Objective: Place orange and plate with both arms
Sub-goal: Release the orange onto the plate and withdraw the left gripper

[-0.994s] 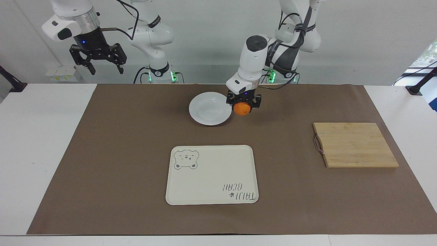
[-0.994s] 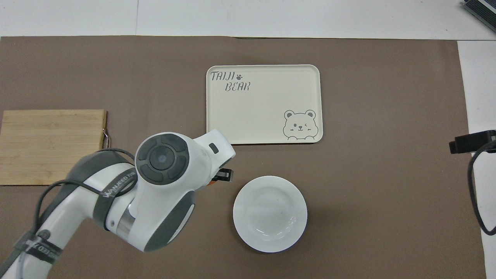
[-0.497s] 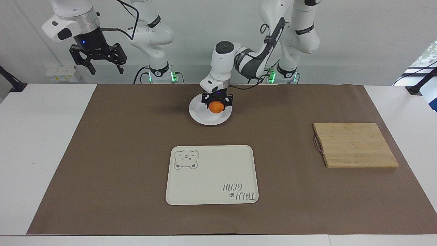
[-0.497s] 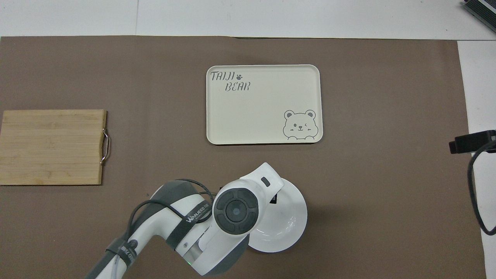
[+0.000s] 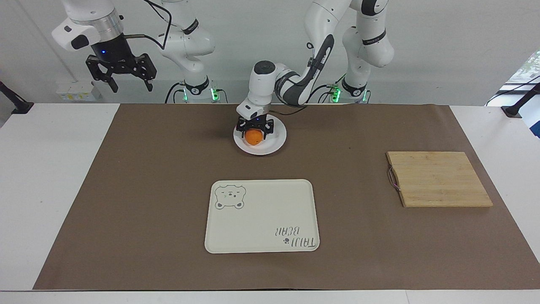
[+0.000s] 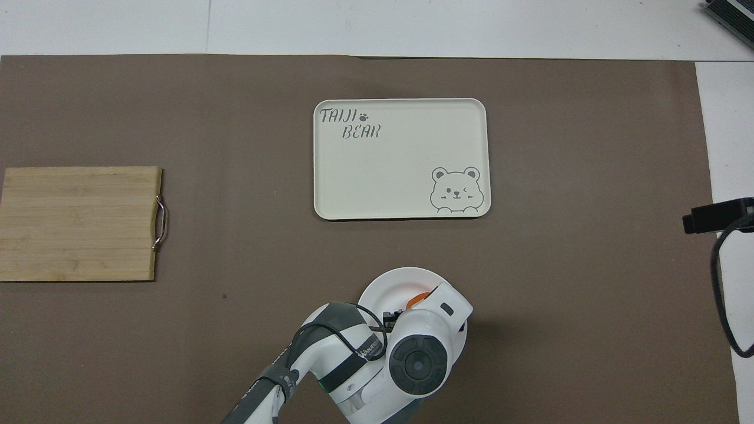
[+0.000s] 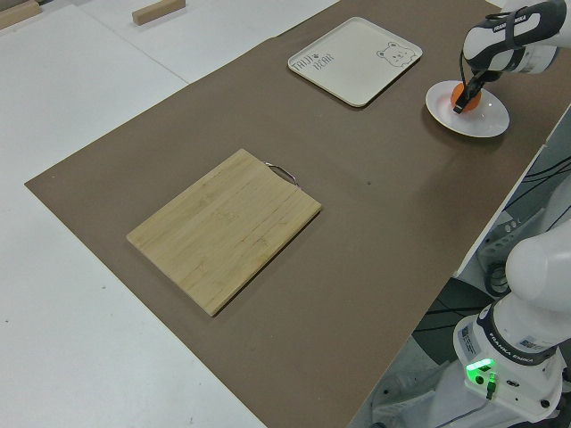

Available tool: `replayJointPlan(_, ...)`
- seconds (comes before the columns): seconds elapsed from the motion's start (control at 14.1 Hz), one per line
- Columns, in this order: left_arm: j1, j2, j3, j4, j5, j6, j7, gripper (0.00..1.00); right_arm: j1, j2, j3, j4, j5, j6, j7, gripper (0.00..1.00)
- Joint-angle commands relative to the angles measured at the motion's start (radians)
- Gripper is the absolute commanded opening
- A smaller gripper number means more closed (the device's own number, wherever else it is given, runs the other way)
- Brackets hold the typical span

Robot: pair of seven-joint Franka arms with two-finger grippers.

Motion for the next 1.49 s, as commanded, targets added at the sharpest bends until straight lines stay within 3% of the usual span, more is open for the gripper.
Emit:
replayJointPlan(0.0, 0.028, -0.129, 0.02, -0.003, -0.002, -0.151, -0.005, 1.0, -0.01, -0.013, 0.006, -0.018, 0.01, 0.009, 0.014, 1.0)
replayJointPlan(0.14, 0.089, -0.187, 0.02, 0.026, 0.0, -0.26, 0.007, 1.0, -0.01, -0.013, 0.006, -0.018, 0.01, 0.009, 0.014, 1.0)
replayJointPlan(0.5, 0.325, -0.229, 0.025, 0.177, 0.001, -0.476, 0.238, 1.0, -0.01, -0.013, 0.006, -0.018, 0.01, 0.009, 0.014, 1.0)
replayJointPlan(0.99, 0.658, -0.264, 0.025, 0.233, 0.001, -0.518, 0.695, 1.0, -0.01, -0.013, 0.006, -0.018, 0.012, 0.009, 0.014, 1.0)
replayJointPlan(1.42, 0.844, -0.272, 0.029, 0.319, 0.001, -0.625, 0.948, 1.0, -0.009, -0.022, 0.001, -0.026, 0.012, 0.017, 0.014, 1.0)
